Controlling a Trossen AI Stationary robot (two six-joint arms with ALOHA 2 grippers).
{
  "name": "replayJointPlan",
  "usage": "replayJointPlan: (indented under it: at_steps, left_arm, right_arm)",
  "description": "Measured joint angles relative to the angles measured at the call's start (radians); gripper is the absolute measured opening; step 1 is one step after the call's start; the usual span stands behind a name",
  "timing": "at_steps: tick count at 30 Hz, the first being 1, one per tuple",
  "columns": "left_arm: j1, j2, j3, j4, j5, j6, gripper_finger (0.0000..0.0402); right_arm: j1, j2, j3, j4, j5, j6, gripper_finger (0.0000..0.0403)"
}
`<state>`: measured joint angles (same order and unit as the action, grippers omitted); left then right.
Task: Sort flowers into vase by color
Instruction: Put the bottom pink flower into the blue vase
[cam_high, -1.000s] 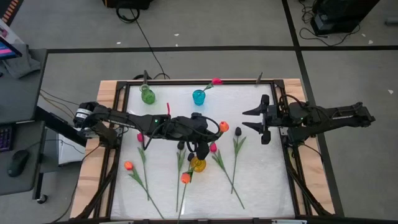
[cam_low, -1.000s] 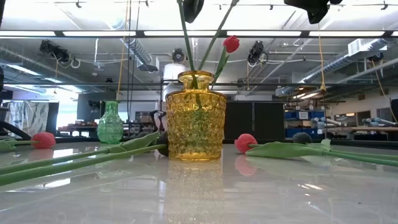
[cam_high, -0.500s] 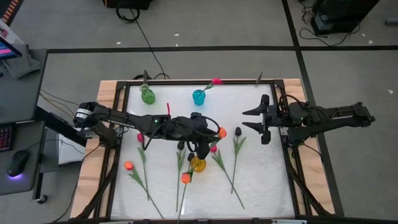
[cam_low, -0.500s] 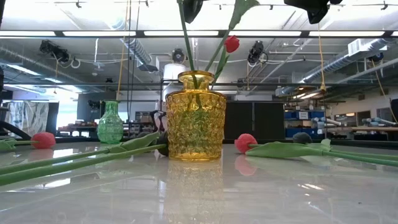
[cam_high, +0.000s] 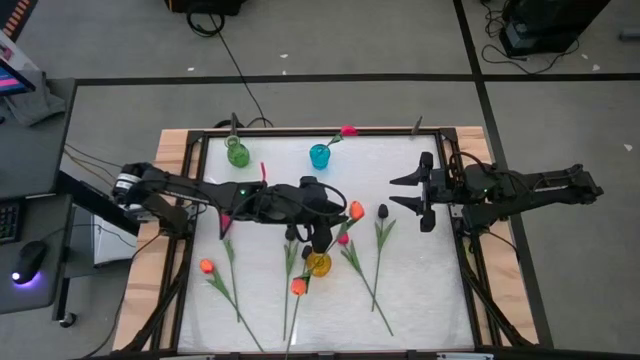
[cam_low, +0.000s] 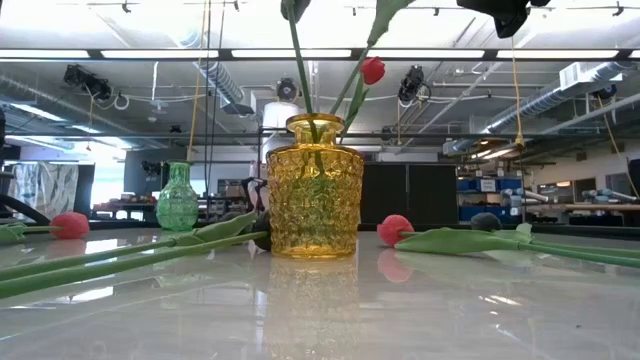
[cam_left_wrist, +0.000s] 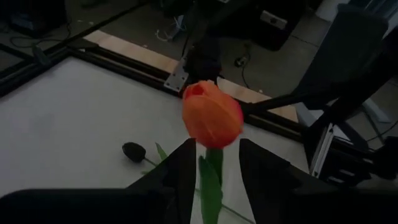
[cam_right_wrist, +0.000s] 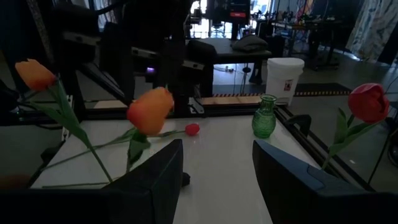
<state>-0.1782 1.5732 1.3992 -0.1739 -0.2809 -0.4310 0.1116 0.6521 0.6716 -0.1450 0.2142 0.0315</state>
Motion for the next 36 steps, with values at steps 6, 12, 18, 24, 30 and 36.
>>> replayJointPlan:
  at_steps: [6, 12, 18, 24, 30, 36]
  left_arm:
    - [-0.019, -0.054, 0.000, -0.113, -0.050, 0.001, 0.0128]
    - [-0.054, -0.114, -0.001, -0.207, -0.146, 0.025, 0.0128]
    - [-0.094, -0.236, 0.000, -0.243, -0.206, 0.087, 0.0128]
    - [-0.140, -0.356, 0.000, -0.356, -0.296, 0.110, 0.0128]
    - [-0.163, -0.430, 0.000, -0.427, -0.330, 0.110, 0.0128]
    - [-0.163, -0.453, 0.001, -0.576, -0.330, 0.105, 0.0128]
  right_arm:
    - [0.000, 0.000, 0.000, 0.003, 0.000, 0.000, 0.0203]
    - [0.000, 0.000, 0.000, 0.018, 0.000, 0.000, 0.0203]
    - [0.000, 0.000, 0.000, 0.017, 0.000, 0.000, 0.0203]
    - [0.000, 0.000, 0.000, 0.017, 0.000, 0.000, 0.0203]
    - [0.000, 0.000, 0.000, 0.018, 0.000, 0.000, 0.0203]
    - [0.000, 0.000, 0.000, 0.018, 0.000, 0.000, 0.0203]
